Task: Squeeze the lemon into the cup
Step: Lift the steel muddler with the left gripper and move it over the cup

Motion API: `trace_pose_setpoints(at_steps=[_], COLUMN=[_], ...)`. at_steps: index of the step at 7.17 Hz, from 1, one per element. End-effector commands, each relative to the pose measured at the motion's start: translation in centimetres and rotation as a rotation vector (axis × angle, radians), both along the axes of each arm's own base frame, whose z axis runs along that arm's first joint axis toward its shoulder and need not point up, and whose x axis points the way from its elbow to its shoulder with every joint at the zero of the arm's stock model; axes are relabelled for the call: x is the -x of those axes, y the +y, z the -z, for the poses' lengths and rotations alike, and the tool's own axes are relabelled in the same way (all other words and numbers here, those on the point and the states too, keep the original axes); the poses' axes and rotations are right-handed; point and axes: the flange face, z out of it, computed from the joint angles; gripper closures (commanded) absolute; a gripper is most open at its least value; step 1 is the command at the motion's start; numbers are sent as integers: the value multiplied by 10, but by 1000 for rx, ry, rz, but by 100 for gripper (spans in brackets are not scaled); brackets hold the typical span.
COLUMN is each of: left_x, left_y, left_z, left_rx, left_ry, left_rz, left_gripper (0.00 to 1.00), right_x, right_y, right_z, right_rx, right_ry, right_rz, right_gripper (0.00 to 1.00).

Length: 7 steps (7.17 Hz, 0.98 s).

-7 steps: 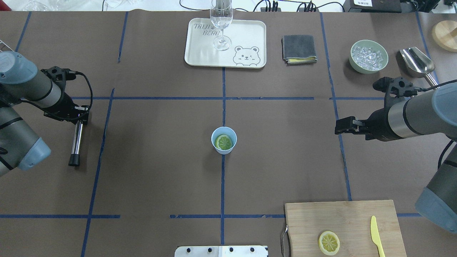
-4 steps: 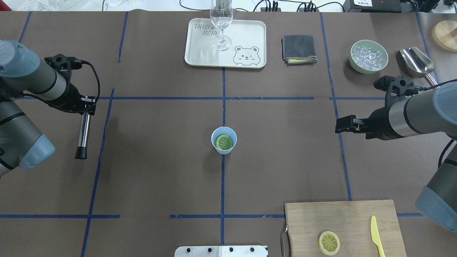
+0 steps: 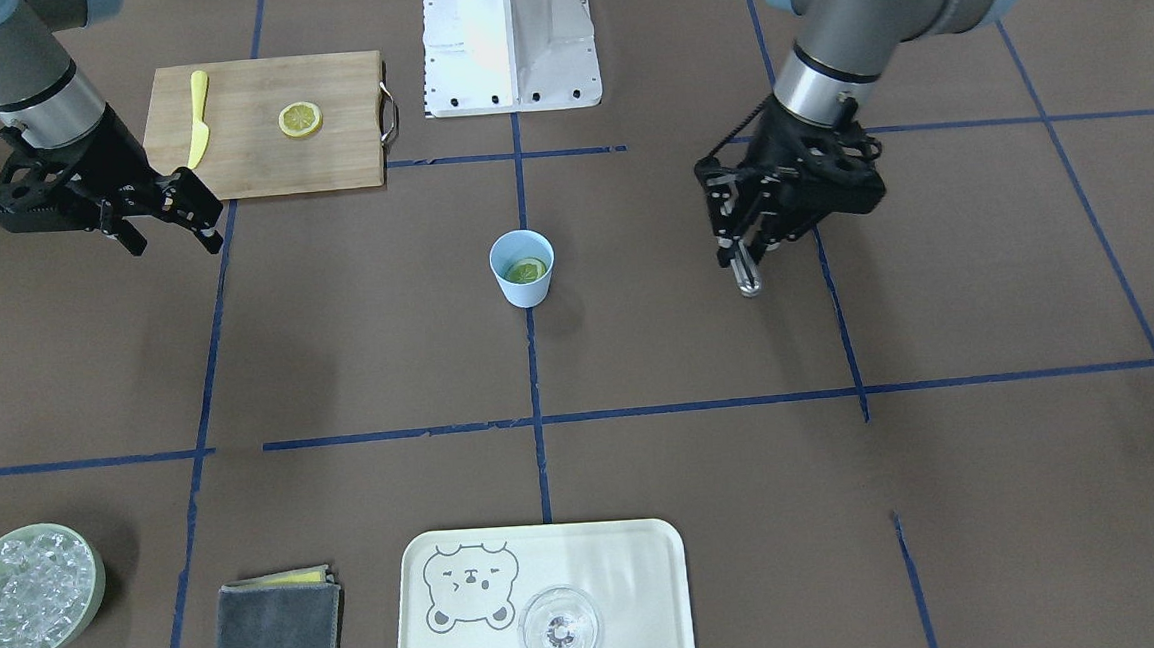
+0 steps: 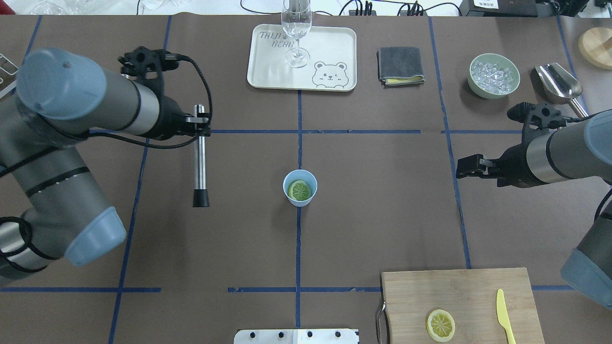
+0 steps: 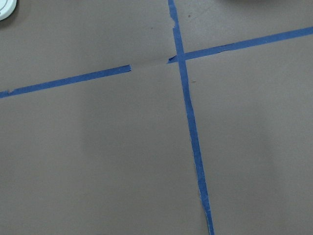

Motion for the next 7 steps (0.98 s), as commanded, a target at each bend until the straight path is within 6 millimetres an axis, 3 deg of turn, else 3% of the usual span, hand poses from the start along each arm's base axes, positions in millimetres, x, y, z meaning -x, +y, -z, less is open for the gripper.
trace_pose_setpoints(at_steps=[1, 2, 3, 4, 5, 6, 7], left_x=[-31, -39, -65, -65, -62, -77, -84], left_y=[28, 32, 63, 65, 61, 86, 98], left_z=[51, 55, 70, 85, 80, 91, 84], left_rx=[-141, -219, -403, -495, -551, -590, -600], left_ry=[123, 104, 46, 75, 11, -11, 16], left_rz=[185, 284, 281, 278, 359, 441, 456], left_gripper=[100, 100, 100, 100, 100, 100, 100], right_x=[-1, -2, -2, -3, -4, -5, -9], right_y=[-1, 0, 0, 2, 1, 1, 0], right_z=[-7, -11, -12, -14, -14, -14, -16], right_rx=[10, 15, 17, 22, 24, 27, 35], right_ry=[11, 16, 18, 19, 16, 15, 14], right_rz=[-2, -2, -2, 2, 2, 2, 2], right_gripper=[0, 0, 0, 0, 0, 0, 0])
